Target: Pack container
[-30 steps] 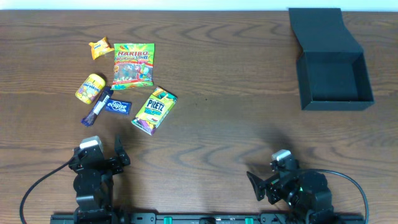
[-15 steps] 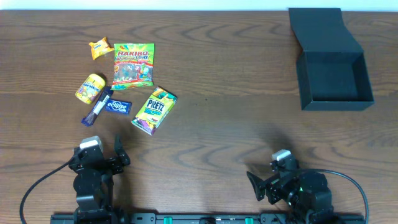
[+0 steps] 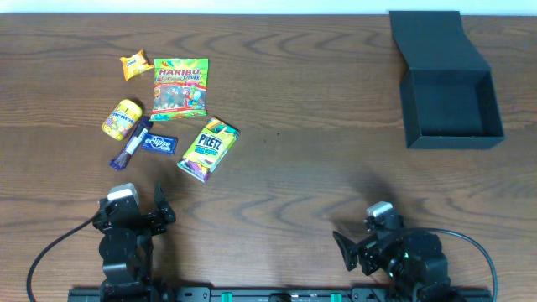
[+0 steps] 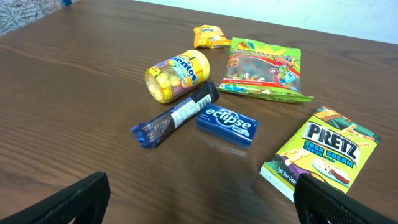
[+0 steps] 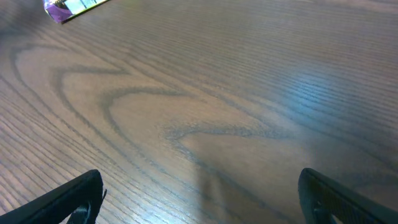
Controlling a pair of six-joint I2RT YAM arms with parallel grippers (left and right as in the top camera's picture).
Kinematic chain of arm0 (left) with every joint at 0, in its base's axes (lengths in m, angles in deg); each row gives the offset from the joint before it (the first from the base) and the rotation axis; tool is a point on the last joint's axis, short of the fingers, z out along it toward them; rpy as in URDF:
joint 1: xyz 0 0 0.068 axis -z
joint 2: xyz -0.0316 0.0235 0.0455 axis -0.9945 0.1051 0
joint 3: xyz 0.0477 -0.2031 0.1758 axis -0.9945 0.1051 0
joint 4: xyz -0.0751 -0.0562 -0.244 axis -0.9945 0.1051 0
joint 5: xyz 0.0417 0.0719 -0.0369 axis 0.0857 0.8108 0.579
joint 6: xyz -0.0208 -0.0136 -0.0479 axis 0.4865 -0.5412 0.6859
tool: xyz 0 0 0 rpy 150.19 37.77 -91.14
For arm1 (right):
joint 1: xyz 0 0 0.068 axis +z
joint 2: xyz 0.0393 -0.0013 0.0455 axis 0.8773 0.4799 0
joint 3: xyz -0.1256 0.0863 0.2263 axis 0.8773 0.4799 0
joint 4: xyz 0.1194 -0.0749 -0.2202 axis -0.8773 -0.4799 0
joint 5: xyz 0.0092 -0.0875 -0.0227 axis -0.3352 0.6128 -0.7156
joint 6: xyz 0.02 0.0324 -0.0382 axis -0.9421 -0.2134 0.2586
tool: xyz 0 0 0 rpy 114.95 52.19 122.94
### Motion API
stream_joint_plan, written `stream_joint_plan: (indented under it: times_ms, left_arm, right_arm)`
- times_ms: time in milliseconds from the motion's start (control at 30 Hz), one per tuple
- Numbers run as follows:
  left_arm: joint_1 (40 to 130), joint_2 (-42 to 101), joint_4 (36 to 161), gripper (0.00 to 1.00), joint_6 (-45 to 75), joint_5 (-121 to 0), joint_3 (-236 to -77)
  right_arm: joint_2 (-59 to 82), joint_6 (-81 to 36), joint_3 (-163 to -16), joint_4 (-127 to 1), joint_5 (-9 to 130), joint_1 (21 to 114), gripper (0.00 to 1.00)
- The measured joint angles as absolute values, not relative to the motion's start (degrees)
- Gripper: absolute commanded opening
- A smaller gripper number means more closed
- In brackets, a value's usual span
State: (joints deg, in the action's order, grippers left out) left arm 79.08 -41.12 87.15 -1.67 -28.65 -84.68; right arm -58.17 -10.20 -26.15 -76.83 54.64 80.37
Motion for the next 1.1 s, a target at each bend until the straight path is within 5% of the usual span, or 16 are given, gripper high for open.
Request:
stream_joint_plan:
  times_ms: [733,1100]
  left_arm:
    - [79.08,-41.12,87.15,0.95,-1.67,-28.65,-84.68]
    - [79.08,-41.12,87.15,0.95,-1.67,-28.65,-84.68]
  right_arm:
    - [-58.17,-10.82,-26.15,-76.15,54.36,80.37,0.99]
    - [-58.17,-40.32,-26.11,-69.84,50.27,80.43,0.99]
